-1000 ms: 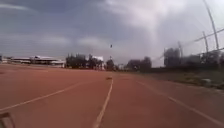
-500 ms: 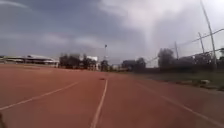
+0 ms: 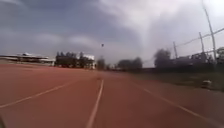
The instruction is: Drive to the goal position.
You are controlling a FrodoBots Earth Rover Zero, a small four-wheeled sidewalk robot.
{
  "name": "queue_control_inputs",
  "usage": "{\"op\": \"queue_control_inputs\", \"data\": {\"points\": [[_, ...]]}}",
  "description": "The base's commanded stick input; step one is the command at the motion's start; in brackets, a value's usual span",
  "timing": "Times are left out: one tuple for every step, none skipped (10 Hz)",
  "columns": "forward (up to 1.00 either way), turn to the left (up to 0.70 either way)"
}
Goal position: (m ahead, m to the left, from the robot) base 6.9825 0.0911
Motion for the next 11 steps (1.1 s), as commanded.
{"op": "queue_control_inputs", "data": {"points": [[0.70,-0.17],[0.70,-0.27],[0.70,-0.34],[0.70,-0.28],[0.70,-0.21],[0.70,-0.11],[0.70,0.00],[0.70,0.00],[0.70,0.00],[0.70,0.00],[0.70,0.00]]}}
